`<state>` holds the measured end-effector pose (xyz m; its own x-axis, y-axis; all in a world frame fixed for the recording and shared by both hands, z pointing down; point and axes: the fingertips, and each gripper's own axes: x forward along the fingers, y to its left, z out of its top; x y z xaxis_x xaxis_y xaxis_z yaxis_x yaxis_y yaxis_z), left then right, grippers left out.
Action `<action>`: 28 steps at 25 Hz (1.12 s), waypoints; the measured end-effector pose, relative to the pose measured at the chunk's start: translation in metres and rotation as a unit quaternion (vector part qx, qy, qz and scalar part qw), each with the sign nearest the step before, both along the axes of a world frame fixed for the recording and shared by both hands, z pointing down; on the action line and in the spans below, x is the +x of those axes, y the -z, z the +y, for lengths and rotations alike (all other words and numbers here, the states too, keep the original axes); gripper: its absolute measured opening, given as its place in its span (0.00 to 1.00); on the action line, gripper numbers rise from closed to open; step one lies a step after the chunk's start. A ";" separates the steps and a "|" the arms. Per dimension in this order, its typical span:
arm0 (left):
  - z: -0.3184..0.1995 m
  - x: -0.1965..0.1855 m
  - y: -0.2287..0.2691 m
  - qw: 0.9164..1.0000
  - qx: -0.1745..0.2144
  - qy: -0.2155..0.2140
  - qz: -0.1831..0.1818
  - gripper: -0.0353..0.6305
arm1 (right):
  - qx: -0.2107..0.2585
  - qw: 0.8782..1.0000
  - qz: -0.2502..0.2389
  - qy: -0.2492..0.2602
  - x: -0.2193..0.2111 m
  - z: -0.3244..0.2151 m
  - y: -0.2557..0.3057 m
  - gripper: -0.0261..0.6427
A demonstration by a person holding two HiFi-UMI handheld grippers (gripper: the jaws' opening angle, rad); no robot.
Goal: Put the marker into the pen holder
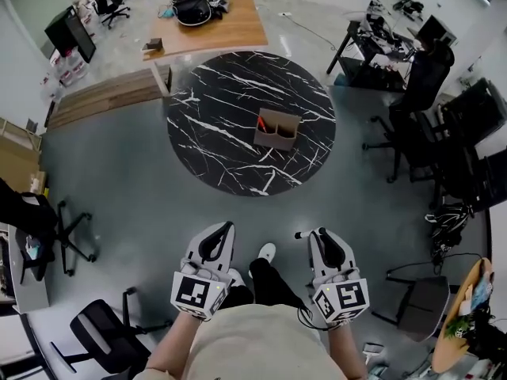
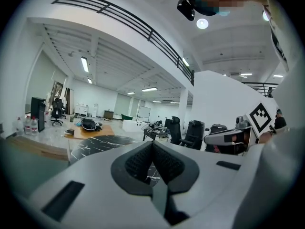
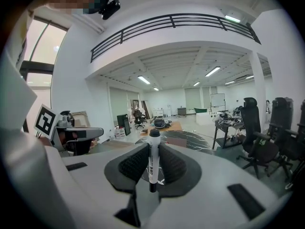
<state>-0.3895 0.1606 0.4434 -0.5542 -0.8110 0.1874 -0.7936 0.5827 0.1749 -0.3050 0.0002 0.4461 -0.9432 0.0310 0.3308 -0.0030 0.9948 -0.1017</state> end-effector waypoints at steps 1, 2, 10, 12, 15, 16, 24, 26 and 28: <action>-0.006 -0.006 -0.001 1.000 -0.001 0.000 0.000 0.07 | -0.003 1.000 0.000 -0.001 -0.008 -0.007 -0.002 0.16; -0.012 -0.013 -0.001 1.000 -0.003 0.001 0.000 0.07 | -0.007 1.000 -0.001 -0.001 -0.017 -0.013 -0.003 0.16; -0.061 -0.073 0.006 0.999 -0.020 0.030 -0.012 0.07 | -0.024 0.999 -0.024 0.028 -0.088 -0.065 0.010 0.16; -0.073 -0.081 0.009 0.999 -0.018 0.035 -0.014 0.07 | -0.021 0.999 -0.027 0.037 -0.100 -0.077 0.013 0.16; -0.086 -0.093 0.008 0.999 -0.014 0.038 -0.005 0.07 | -0.012 0.998 -0.031 0.046 -0.116 -0.089 0.016 0.16; -0.090 -0.098 0.007 0.999 -0.015 0.036 -0.003 0.07 | -0.012 0.998 -0.031 0.045 -0.121 -0.092 0.017 0.16; -0.118 -0.156 -0.011 1.000 -0.019 -0.010 -0.009 0.07 | -0.016 1.000 -0.015 0.016 -0.175 -0.110 0.002 0.16; -0.122 -0.180 -0.014 1.000 -0.014 -0.022 -0.005 0.07 | -0.026 1.000 -0.010 -0.001 -0.195 -0.113 -0.001 0.16; -0.129 -0.203 -0.014 0.999 0.001 -0.037 -0.002 0.07 | -0.025 1.000 -0.006 -0.018 -0.215 -0.114 -0.001 0.16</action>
<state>-0.5925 0.0319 0.4576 -0.4926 -0.8506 0.1838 -0.8354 0.5214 0.1738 -0.5203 -0.1133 0.4473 -0.9476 0.0137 0.3191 -0.0370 0.9877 -0.1522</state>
